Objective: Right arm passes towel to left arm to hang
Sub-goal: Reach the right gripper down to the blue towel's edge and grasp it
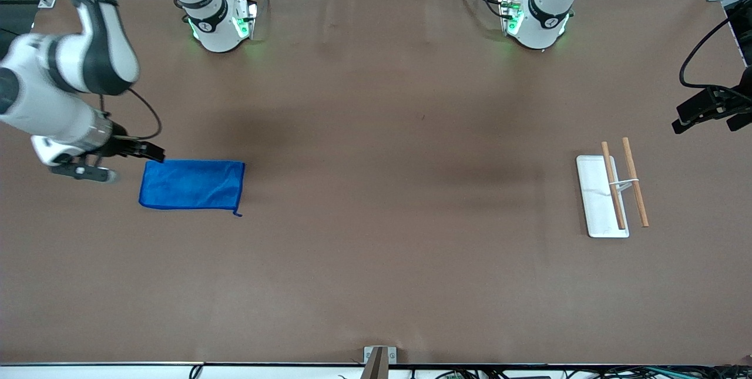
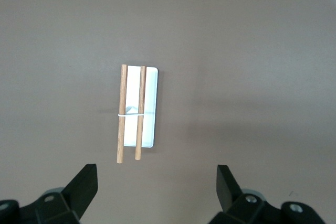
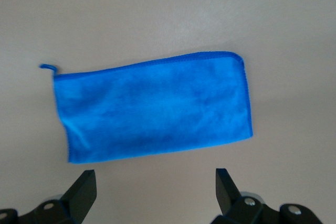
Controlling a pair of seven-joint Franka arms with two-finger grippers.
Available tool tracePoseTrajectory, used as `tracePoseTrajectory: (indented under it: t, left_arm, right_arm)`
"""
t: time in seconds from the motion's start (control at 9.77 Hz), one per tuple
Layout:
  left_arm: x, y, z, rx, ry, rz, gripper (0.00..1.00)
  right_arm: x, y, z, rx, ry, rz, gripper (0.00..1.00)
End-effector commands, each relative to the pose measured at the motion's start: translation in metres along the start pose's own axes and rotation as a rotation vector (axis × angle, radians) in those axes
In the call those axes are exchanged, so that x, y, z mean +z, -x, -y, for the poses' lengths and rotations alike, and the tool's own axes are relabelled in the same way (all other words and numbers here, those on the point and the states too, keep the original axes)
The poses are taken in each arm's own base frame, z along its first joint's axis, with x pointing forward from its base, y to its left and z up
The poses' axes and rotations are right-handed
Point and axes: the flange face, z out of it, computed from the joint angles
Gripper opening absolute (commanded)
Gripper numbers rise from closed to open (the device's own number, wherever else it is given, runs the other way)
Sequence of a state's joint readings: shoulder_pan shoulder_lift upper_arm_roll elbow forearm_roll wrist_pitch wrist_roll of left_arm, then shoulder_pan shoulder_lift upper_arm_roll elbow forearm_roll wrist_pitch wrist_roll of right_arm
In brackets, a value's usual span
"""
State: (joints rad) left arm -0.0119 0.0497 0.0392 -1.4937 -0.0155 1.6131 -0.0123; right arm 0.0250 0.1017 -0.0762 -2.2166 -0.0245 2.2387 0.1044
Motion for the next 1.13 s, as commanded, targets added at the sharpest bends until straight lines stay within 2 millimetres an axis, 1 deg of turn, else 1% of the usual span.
tracePoseTrajectory:
  t: [0.0,0.1,0.2,0.31,0.41,0.51,0.61,0.72,0.82,0.92,1.02]
  left_arm:
    - [0.009,-0.004,0.0,0.031,0.013,0.017,1.0]
    - [0.008,-0.004,0.002,0.044,0.026,0.017,1.0]
    - [0.008,-0.004,0.007,0.049,0.033,0.016,1.0]
    - [0.007,-0.003,0.008,0.055,0.035,0.019,1.0]
    - [0.006,-0.001,0.009,0.055,0.037,0.019,1.0]
    - [0.002,0.003,0.009,0.055,0.037,0.019,1.0]
    - [-0.005,0.011,0.017,0.041,0.039,0.035,1.0]
    - [-0.013,0.022,0.022,0.03,0.069,0.048,1.0]
    - [-0.012,0.029,0.025,0.026,0.087,0.061,1.0]
    - [-0.007,0.033,0.024,0.021,0.087,0.075,1.0]
    - [-0.005,0.034,0.02,0.017,0.085,0.081,1.0]
  right_arm:
    - [0.066,-0.003,0.003,-0.085,0.033,0.019,1.0]
    - [0.106,-0.002,0.003,-0.116,0.033,-0.004,1.0]
    - [0.134,0.003,0.004,-0.145,0.028,-0.058,1.0]
    - [0.152,0.005,0.004,-0.163,0.028,-0.066,1.0]
    - [0.154,0.004,0.001,-0.192,0.03,-0.064,1.0]
    - [0.155,0.003,-0.007,-0.22,0.03,-0.07,0.98]
    - [0.157,0.002,-0.008,-0.247,0.031,-0.093,0.84]
    - [0.158,0.002,-0.01,-0.272,0.032,-0.091,0.38]
    - [0.158,0.001,-0.011,-0.263,0.031,-0.086,0.06]
    - [0.157,0.001,-0.012,-0.251,0.027,-0.088,0.0]
    - [0.156,-0.001,-0.015,-0.235,0.025,-0.089,0.0]
